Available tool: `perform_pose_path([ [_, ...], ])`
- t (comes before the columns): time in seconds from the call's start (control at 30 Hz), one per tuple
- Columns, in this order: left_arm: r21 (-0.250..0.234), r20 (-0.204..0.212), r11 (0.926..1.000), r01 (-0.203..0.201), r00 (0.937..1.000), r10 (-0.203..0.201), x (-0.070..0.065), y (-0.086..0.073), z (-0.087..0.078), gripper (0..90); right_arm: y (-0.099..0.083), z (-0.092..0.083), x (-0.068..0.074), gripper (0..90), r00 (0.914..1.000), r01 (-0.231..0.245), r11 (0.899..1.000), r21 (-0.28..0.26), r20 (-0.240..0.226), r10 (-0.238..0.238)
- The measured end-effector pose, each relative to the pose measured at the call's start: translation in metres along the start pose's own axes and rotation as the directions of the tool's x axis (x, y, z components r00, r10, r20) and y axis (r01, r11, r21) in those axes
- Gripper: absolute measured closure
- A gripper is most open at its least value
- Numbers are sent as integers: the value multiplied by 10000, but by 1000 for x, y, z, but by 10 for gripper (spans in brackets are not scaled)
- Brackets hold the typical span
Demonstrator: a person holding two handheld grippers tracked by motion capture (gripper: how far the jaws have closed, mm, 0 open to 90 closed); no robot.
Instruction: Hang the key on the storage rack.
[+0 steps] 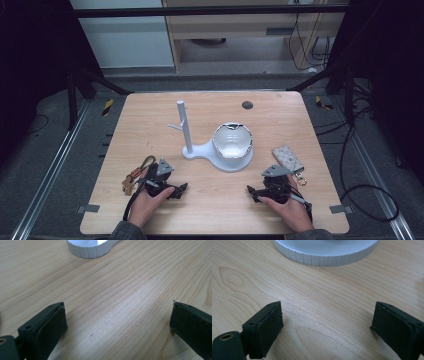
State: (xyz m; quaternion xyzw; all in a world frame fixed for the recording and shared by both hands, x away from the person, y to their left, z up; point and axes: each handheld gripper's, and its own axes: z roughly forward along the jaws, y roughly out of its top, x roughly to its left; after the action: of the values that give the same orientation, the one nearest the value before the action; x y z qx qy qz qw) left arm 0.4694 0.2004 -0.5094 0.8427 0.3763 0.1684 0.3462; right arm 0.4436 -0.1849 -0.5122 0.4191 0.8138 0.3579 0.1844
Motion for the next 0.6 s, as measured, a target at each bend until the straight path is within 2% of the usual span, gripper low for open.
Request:
perform_pose_path([
  [0.2, 20, -9, 10000, 30, 10000, -30, 0, 0, 0, 0, 0, 1, 0, 77, 10000, -32, 10000, 23, 28, 32],
  [0.27, 85, 41, 9999, -62, 10000, 62, 0, 0, -4, 48, 0, 1, 0, 75, 10000, -44, 10000, 39, 69, 44],
  [0.47, 519, 202, 9985, -154, 9997, 144, 4, 3, -15, 65, 0, 1, 0, 74, 10000, -40, 10000, 39, 69, 39],
  [0.5, 716, 56, 9967, -371, 9993, 368, 6, 8, -23, 66, 0, 1, 0, 74, 10000, -47, 10000, 35, 74, 47],
  [0.6, 1185, 89, 9926, -282, 9996, 273, 13, 14, -32, 59, 0, 1, 0, 74, 10000, -42, 10000, 23, 83, 41],
])
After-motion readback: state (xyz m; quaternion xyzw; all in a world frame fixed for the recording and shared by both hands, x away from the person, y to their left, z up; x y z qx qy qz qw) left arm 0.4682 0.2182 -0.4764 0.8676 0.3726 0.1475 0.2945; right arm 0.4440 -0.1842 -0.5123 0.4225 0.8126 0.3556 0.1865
